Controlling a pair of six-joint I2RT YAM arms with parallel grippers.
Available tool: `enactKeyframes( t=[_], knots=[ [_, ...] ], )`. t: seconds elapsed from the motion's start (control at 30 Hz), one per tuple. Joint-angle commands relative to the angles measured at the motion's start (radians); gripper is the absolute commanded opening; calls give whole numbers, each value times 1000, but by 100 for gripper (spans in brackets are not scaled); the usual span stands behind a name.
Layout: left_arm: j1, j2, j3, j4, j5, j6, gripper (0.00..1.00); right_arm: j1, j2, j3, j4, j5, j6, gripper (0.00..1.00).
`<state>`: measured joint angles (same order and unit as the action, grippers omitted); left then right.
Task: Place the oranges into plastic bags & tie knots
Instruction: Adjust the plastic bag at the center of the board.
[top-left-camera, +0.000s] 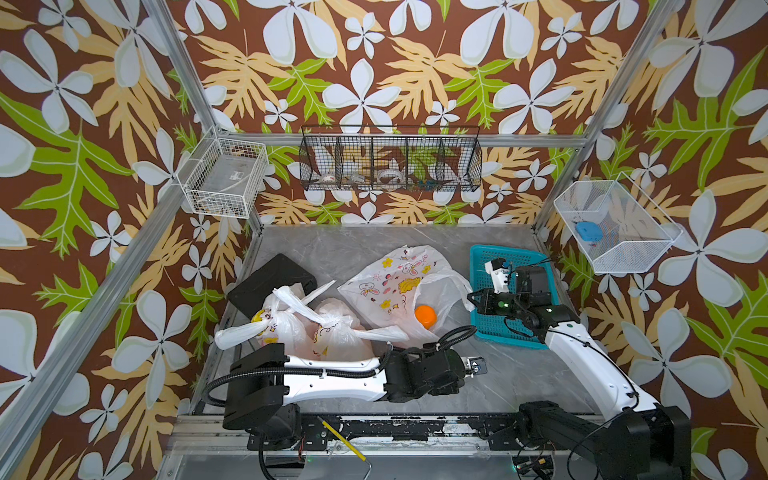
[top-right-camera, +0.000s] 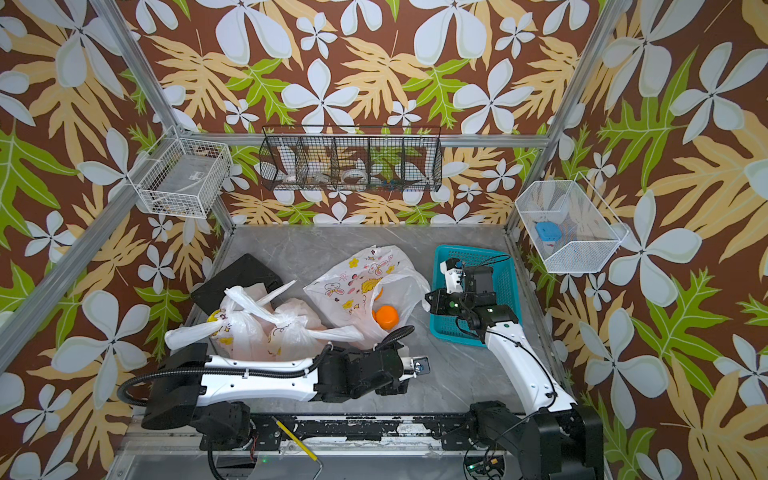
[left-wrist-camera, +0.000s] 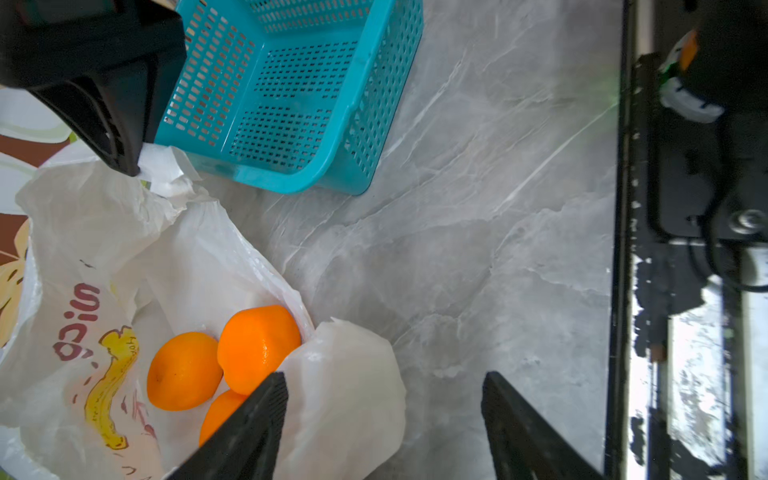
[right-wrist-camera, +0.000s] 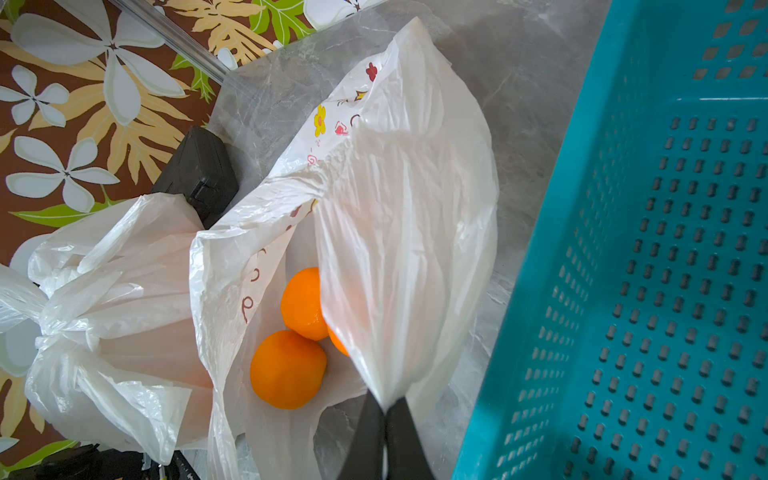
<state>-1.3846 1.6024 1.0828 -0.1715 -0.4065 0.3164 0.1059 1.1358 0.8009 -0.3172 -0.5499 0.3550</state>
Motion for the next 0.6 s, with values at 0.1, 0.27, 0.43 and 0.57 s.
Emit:
enactKeyframes(
  t=[0.1,0.27,0.43,0.57],
  knots=[
    [-1,87,32,-22,-113,39,76,-1,-18,-7,-9,-7,-15,0],
    [-3,150,46,-42,-225,40,73,-2,-21,-3,-13,-9,-14,0],
    [-4,150,52,-26,-307,54,34,-1,-31,7,-15,-27,-3,0],
    [-4,74,14,43,-331,79,0,-2,-56,28,-25,-72,9,0]
  ],
)
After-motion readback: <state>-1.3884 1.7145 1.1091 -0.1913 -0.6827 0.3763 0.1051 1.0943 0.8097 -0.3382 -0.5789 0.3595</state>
